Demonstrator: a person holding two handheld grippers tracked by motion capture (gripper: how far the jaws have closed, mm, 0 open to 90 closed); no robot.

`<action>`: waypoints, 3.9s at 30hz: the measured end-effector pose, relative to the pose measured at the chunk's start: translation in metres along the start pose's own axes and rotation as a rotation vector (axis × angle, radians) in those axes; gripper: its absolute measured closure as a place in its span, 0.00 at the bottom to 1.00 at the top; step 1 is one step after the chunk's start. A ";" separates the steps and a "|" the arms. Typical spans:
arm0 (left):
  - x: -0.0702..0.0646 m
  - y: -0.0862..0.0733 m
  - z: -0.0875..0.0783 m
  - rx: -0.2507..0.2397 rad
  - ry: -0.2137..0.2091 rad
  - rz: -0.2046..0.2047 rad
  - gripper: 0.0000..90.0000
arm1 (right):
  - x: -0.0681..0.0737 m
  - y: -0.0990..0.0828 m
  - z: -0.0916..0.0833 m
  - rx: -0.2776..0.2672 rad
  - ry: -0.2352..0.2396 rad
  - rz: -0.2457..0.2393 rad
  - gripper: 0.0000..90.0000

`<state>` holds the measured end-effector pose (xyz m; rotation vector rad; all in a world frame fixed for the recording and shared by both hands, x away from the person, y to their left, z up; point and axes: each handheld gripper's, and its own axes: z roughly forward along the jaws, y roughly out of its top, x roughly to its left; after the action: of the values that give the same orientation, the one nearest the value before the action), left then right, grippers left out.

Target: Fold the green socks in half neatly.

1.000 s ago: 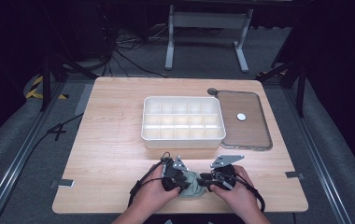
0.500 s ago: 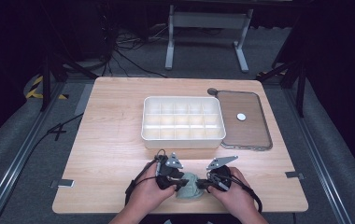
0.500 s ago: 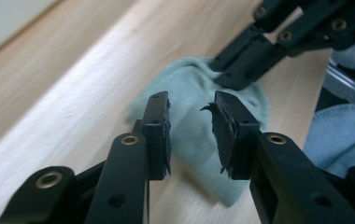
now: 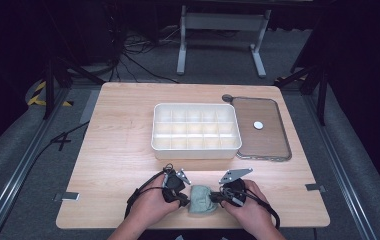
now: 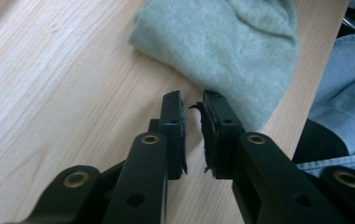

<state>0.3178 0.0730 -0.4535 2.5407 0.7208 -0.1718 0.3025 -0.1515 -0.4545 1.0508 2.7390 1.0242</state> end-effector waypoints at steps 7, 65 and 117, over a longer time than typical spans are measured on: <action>-0.001 0.001 0.002 -0.009 -0.017 0.046 0.90 | 0.009 0.002 0.004 0.002 0.019 -0.042 0.96; -0.013 0.013 0.004 -0.060 0.106 0.415 0.70 | 0.015 0.005 0.015 -0.067 0.023 -0.074 1.00; -0.030 0.030 0.007 -0.060 0.114 0.468 0.55 | -0.006 -0.005 0.009 -0.039 0.140 -0.034 0.97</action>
<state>0.3075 0.0335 -0.4393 2.5963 0.1524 0.1517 0.3070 -0.1529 -0.4659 0.9580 2.8212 1.1850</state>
